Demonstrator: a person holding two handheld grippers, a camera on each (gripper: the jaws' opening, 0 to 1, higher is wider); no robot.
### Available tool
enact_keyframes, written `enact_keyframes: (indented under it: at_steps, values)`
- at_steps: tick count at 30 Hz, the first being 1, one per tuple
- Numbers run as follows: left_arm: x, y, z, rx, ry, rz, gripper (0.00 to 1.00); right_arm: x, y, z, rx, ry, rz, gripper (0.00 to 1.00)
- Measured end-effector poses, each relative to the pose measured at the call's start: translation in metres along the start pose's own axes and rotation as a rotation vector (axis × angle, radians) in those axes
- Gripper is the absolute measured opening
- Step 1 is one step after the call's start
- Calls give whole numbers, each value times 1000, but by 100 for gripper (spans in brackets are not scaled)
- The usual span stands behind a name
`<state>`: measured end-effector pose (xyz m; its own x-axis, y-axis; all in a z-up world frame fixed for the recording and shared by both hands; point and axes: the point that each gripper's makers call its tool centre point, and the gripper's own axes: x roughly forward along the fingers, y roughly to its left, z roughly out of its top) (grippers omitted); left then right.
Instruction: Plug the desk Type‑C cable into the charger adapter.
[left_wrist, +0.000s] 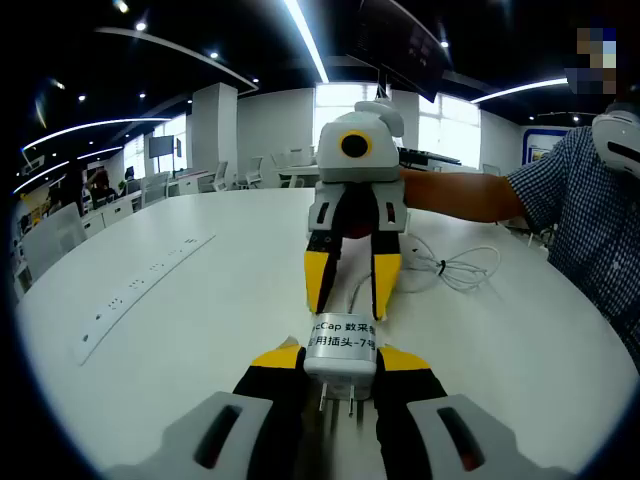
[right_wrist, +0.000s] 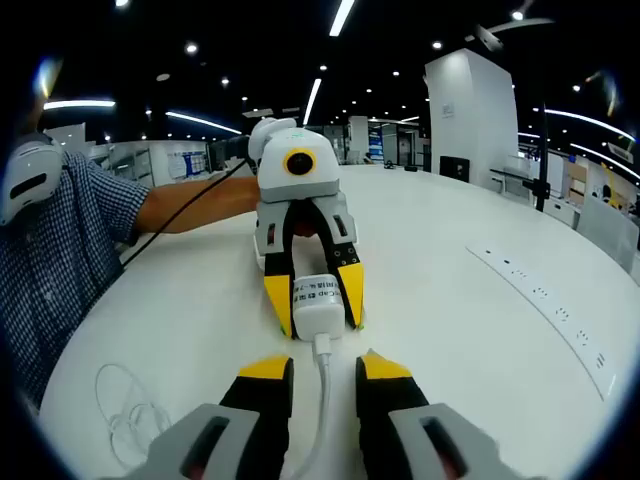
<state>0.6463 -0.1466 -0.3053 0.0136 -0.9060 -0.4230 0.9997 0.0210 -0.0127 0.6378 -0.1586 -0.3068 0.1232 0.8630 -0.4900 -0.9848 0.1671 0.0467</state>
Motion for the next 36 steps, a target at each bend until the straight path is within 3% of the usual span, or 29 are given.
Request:
enact_keyframes:
  at_steps: [11,22,28,31,36]
  values:
    - [0,0,1,-3,-13,1,27,-3,-1,1,-12,-5,-15,42]
    - [0,3,2,5,-12,22,32,-3,0,1,-18,-4,-18,42]
    - [2,0,5,-25,-36,7,45,-3,1,3,-13,-13,-15,45]
    - [0,-1,10,-18,-57,8,48,-4,-1,3,-12,-20,-22,51]
    - [-3,-3,19,-30,-85,17,61,-5,-4,6,-9,-32,-41,65]
